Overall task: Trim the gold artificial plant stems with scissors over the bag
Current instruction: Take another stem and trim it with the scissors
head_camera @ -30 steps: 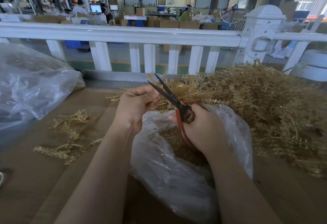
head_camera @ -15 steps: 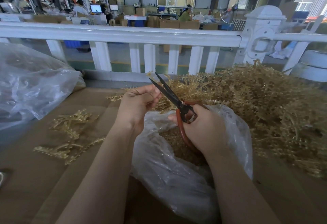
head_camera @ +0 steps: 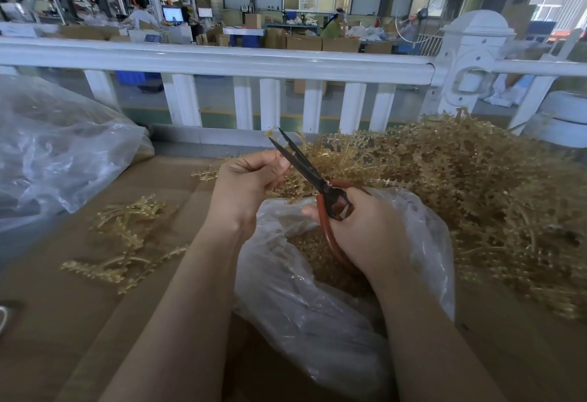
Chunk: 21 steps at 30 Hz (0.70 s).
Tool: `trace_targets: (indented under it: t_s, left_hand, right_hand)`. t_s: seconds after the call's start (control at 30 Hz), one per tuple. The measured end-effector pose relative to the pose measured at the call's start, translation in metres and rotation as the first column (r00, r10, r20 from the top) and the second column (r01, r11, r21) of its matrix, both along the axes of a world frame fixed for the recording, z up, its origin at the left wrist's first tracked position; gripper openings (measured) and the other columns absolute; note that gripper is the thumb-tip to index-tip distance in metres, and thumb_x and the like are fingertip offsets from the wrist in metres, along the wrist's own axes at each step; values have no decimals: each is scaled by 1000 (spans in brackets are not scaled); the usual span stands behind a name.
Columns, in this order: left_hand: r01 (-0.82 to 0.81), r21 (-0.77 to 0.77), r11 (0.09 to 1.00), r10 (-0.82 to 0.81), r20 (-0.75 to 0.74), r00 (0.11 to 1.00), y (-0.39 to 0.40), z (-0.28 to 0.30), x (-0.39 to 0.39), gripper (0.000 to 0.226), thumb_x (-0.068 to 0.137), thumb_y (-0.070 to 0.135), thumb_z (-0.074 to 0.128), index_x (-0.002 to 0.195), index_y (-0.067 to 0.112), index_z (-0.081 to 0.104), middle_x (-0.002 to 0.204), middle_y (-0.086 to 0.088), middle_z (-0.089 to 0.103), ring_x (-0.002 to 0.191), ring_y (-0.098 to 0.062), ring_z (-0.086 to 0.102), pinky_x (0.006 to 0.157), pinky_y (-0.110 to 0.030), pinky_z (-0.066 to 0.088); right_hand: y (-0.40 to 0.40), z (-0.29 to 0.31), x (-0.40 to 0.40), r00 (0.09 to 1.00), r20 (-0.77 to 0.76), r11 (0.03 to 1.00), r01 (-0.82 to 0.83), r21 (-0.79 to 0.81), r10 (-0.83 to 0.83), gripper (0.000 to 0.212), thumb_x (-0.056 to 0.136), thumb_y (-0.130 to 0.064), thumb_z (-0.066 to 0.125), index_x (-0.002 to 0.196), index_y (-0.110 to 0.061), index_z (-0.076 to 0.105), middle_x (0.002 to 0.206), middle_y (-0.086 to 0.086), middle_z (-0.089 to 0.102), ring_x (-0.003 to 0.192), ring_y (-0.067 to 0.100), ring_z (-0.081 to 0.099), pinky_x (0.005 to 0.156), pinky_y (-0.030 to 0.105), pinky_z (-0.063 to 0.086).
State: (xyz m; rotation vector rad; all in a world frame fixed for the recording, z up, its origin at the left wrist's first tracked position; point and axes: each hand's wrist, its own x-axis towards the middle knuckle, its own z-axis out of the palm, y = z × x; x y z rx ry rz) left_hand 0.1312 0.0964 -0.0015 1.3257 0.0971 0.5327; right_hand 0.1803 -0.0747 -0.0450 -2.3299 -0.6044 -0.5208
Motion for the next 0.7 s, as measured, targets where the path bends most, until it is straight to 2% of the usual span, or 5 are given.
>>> trace_targets:
  t_s: [0.07, 0.17, 0.33, 0.47, 0.7]
  left_hand:
    - [5, -6, 1000, -5, 1, 1000, -1, -1, 1, 22, 89, 6, 68, 78, 21, 80, 92, -11, 71, 87, -19, 61, 81, -23, 53]
    - [16, -26, 1000, -16, 4, 1000, -1, -1, 2, 15, 88, 5, 67, 87, 16, 77, 86, 1, 77, 82, -7, 69, 72, -15, 52]
    - [42, 42, 998, -43, 34, 998, -2, -1, 1, 28, 89, 2, 66, 76, 22, 80, 82, 3, 76, 80, -7, 66, 70, -15, 50]
    - [52, 45, 998, -54, 43, 998, -3, -1, 1, 29, 89, 3, 66, 75, 23, 81, 80, 0, 73, 76, -8, 62, 68, -15, 49]
    - [39, -19, 999, -39, 18, 999, -3, -4, 4, 12, 89, 3, 66, 98, 4, 74, 78, -4, 70, 73, -9, 62, 68, -17, 49]
  right_hand:
    - [0, 0, 1, 1000, -3, 1000, 4, 14, -4, 64, 69, -87, 51, 77, -25, 64, 67, -16, 62, 62, -2, 55, 57, 20, 50]
    - [0, 0, -1, 1000, -5, 999, -6, 47, 6, 59, 68, -87, 50, 75, -29, 60, 68, -20, 60, 64, -4, 54, 56, 17, 46]
    - [0, 6, -6, 1000, 25, 998, -19, 59, 17, 61, 68, -90, 43, 84, -33, 57, 71, -28, 49, 66, -7, 48, 56, 14, 37]
    - [-1, 8, -5, 1000, -4, 1000, 14, 23, -14, 70, 62, -93, 34, 86, -31, 58, 72, -25, 50, 66, -6, 47, 57, 18, 40]
    - [-1, 6, -3, 998, 17, 999, 53, -5, -53, 55, 76, -79, 59, 78, -25, 56, 70, -18, 56, 67, 6, 57, 59, 28, 50]
